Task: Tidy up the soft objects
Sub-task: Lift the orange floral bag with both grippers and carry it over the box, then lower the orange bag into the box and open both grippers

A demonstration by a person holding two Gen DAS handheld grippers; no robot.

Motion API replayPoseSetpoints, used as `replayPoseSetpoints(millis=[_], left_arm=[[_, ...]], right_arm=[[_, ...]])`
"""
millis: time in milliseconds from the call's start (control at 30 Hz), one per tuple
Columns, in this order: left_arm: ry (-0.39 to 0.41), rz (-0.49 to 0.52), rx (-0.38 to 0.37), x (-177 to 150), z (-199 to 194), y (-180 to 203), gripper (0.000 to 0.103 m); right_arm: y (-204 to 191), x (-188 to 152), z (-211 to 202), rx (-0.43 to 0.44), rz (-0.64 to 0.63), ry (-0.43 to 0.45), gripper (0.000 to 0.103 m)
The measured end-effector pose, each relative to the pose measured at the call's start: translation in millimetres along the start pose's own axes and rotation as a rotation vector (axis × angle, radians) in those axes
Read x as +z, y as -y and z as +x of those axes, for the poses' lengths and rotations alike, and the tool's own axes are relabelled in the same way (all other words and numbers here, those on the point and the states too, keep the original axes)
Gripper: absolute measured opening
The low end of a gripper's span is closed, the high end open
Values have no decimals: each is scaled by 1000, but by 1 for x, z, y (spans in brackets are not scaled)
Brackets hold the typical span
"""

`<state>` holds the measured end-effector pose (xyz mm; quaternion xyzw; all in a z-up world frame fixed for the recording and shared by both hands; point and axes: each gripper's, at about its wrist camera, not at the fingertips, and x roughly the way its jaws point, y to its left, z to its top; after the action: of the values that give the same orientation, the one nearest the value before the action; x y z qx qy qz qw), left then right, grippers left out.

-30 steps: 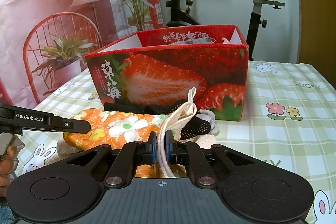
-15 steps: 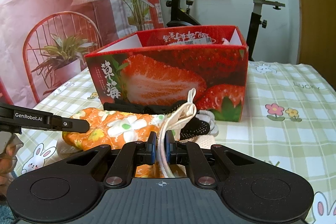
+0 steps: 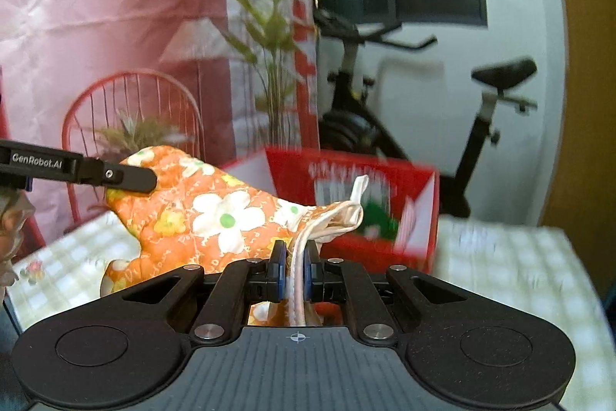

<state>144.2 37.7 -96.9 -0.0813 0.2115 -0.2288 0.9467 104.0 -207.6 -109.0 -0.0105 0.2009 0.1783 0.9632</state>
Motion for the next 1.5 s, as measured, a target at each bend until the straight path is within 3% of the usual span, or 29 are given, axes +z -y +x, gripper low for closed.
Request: replayPoseSetpoints(millis=[233, 433, 633, 1000, 1133, 1300, 1333, 1400, 1433, 1467, 1500], left_arm=[[116, 21, 38, 52, 37, 2, 15], [161, 84, 120, 75, 91, -5, 15], [66, 148, 187, 61, 125, -8, 15], [-193, 134, 156, 30, 163, -25, 15], [-229, 137, 163, 20, 166, -26, 15], [-251, 126, 171, 15, 169, -29, 15], [-250, 127, 174, 16, 168, -28, 17], [-251, 120, 181, 21, 169, -29, 30], [-254, 108, 179, 23, 168, -30, 48], [-246, 96, 179, 25, 165, -33, 57], [-232, 90, 181, 27, 161, -34, 58]], right_arm=[[9, 50, 40, -71, -140, 118, 8], [16, 58, 105, -161, -168, 133, 8], [21, 39, 145, -177, -180, 52, 8], [40, 16, 163, -138, -76, -123, 9], [41, 17, 165, -139, -53, -133, 10], [41, 20, 165, -156, -51, -135, 23], [40, 20, 164, -164, -54, -136, 24], [38, 21, 161, -187, -67, -133, 36], [36, 22, 159, -213, -82, -130, 40], [35, 22, 157, -222, -91, -124, 46], [34, 22, 154, -224, -97, -117, 50]])
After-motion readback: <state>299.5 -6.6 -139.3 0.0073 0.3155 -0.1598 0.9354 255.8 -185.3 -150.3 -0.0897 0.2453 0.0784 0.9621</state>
